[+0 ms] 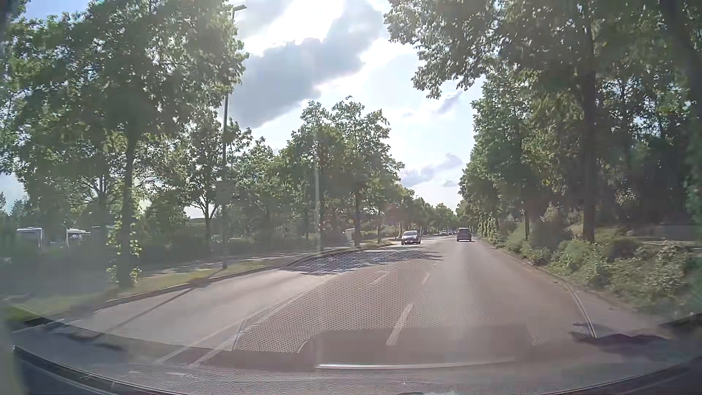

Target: Follow the waypoints while adhering to traffic rules and regulations

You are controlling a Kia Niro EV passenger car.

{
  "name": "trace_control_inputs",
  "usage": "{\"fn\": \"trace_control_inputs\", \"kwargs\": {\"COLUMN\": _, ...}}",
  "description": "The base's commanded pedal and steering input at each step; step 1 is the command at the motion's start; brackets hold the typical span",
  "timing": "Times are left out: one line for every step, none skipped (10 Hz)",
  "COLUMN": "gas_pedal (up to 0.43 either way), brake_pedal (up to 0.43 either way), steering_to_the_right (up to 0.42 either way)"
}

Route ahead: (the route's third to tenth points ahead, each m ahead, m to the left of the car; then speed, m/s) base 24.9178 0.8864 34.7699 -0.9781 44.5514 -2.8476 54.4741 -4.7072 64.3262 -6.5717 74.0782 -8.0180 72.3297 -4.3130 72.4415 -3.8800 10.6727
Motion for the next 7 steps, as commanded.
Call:
{"fn": "trace_control_inputs", "kwargs": {"gas_pedal": 0.028, "brake_pedal": 0.012, "steering_to_the_right": 0.015}}
{"fn": "trace_control_inputs", "kwargs": {"gas_pedal": 0.028, "brake_pedal": 0.012, "steering_to_the_right": 0.024}}
{"fn": "trace_control_inputs", "kwargs": {"gas_pedal": 0.028, "brake_pedal": 0.012, "steering_to_the_right": 0.038}}
{"fn": "trace_control_inputs", "kwargs": {"gas_pedal": 0.028, "brake_pedal": 0.012, "steering_to_the_right": 0.043}}
{"fn": "trace_control_inputs", "kwargs": {"gas_pedal": 0.028, "brake_pedal": 0.012, "steering_to_the_right": 0.045}}
{"fn": "trace_control_inputs", "kwargs": {"gas_pedal": 0.028, "brake_pedal": 0.012, "steering_to_the_right": 0.045}}
{"fn": "trace_control_inputs", "kwargs": {"gas_pedal": 0.028, "brake_pedal": 0.012, "steering_to_the_right": 0.045}}
